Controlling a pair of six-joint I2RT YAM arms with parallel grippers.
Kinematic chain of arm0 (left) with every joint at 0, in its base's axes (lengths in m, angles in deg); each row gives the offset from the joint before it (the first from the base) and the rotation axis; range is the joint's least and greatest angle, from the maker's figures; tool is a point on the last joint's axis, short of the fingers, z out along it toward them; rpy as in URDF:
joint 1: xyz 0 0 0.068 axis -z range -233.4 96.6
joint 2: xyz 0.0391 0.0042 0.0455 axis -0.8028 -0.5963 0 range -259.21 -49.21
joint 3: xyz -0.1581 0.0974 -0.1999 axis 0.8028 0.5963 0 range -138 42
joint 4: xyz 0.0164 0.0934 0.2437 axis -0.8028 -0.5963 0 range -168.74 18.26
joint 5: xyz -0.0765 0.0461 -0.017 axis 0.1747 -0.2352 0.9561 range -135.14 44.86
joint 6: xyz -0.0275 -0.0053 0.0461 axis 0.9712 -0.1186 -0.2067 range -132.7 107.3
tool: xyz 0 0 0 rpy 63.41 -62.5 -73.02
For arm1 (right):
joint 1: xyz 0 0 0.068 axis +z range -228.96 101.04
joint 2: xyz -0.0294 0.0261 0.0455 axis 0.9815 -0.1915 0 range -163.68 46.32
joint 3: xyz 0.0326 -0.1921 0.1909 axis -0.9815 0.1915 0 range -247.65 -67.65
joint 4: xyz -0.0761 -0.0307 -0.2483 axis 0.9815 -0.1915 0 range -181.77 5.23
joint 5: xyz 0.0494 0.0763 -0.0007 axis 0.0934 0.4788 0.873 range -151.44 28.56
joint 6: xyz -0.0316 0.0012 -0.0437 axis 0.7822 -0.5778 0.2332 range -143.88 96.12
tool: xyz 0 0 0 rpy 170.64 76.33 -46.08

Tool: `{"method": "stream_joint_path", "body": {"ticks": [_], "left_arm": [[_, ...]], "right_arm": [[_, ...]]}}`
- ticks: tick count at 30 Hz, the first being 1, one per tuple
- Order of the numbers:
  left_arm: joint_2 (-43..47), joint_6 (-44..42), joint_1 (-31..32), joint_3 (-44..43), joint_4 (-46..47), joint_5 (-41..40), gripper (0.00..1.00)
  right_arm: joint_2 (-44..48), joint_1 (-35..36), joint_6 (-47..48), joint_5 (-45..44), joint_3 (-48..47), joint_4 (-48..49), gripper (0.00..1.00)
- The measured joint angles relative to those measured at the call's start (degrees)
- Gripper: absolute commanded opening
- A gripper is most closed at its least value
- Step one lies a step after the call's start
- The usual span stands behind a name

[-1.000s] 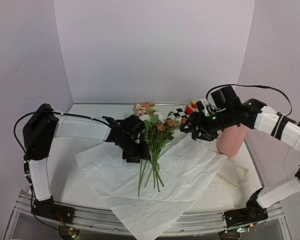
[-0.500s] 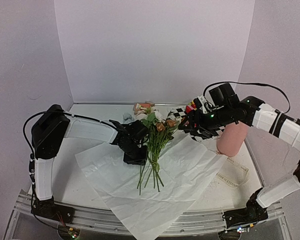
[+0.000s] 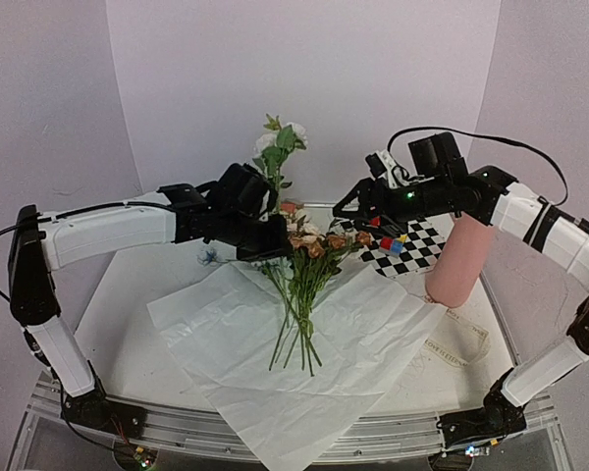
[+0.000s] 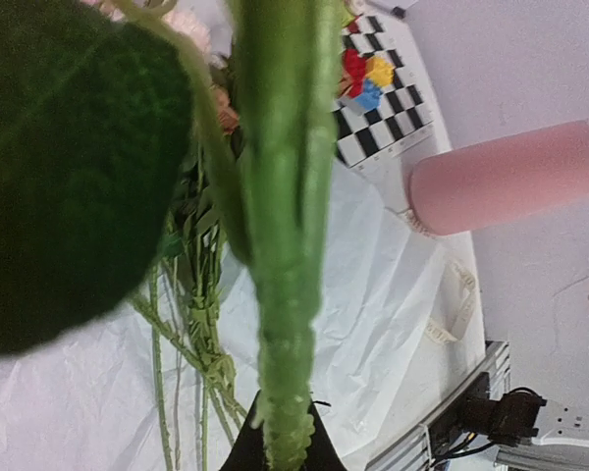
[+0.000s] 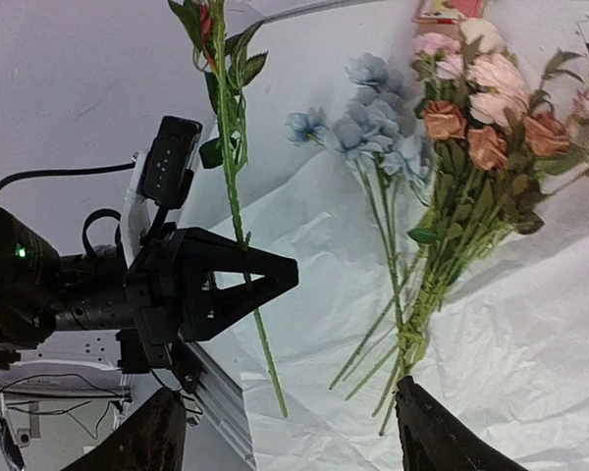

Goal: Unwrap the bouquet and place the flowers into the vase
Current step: Pick up the fake flower from the wrapping paper.

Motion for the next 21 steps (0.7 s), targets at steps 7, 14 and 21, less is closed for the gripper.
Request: {"method": "stream_joint_path", "body": {"ticks": [7, 14, 21], "left_arm": [[3.07, -4.1, 0.23, -1.06, 4.35, 3.44, 0.0], [3.24, -5.89, 1.62, -1.04, 10.73, 12.5, 0.0], [3.24, -6.66, 4.19, -1.04, 15.5, 20.07, 0.0]], "right_arm": [[1.2, 0.02, -1.7, 6.03, 0.02, 8.79, 0.69], [2.68, 1.2, -2.8, 7.98, 0.02, 13.35, 0.56], [3.05, 2.07, -3.56, 7.54, 0.31, 13.82, 0.45]]}}
